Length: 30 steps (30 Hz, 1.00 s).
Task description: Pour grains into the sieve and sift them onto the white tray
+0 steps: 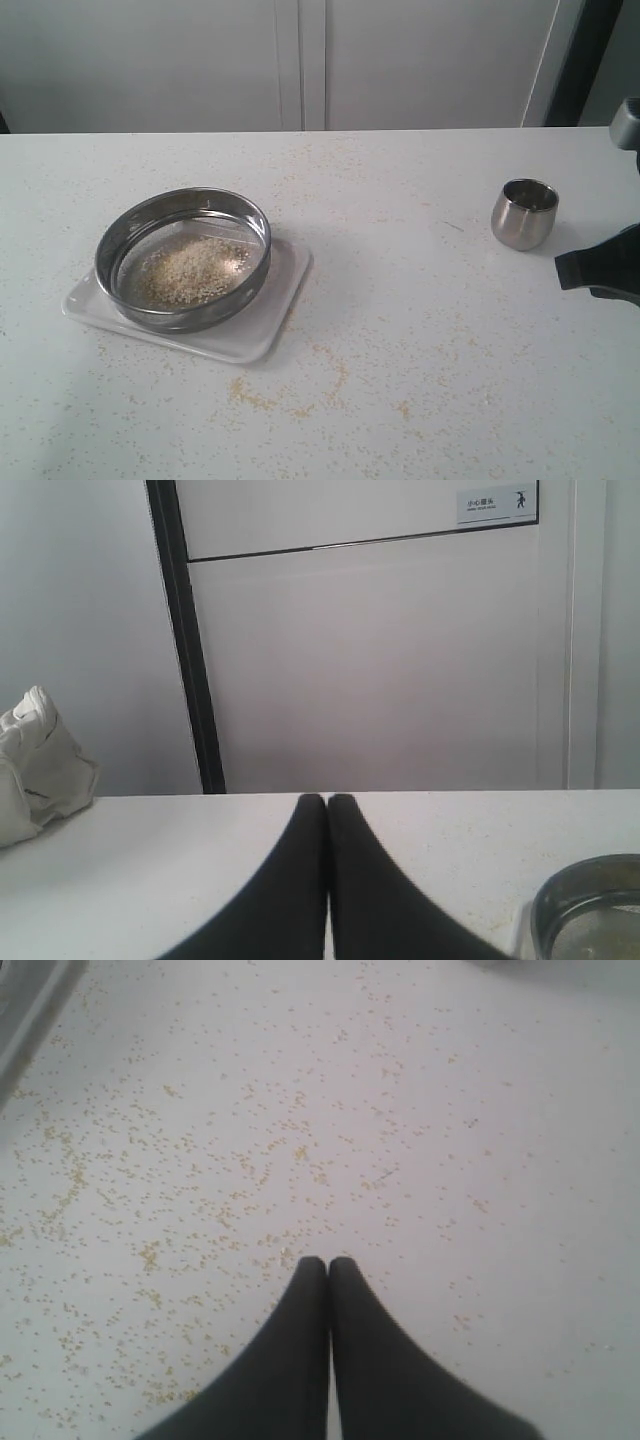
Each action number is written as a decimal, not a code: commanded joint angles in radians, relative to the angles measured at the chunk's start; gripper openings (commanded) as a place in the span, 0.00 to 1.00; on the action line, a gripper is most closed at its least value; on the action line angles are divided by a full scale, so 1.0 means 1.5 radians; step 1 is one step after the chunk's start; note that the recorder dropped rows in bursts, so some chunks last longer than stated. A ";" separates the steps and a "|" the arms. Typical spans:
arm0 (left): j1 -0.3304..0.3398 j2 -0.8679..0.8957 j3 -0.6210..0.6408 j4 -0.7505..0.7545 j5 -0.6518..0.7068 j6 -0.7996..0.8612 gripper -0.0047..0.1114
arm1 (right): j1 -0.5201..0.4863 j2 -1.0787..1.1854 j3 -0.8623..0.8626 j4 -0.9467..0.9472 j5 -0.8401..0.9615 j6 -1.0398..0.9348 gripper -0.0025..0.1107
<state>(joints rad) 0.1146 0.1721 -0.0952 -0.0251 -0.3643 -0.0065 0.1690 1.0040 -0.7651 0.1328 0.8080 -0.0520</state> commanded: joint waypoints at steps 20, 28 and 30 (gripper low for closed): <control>0.001 0.481 -0.139 0.026 -0.162 -0.047 0.04 | -0.001 -0.004 0.004 -0.002 -0.007 0.003 0.02; 0.001 0.539 -0.139 0.028 -0.238 -0.066 0.04 | -0.001 -0.004 0.004 -0.002 -0.007 0.003 0.02; 0.001 0.548 -0.141 0.033 -0.238 -0.066 0.04 | -0.001 -0.004 0.004 -0.002 -0.007 0.003 0.02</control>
<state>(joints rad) 0.1146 0.9799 -0.2998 0.0150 -0.7048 -0.0961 0.1690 1.0040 -0.7651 0.1328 0.8080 -0.0520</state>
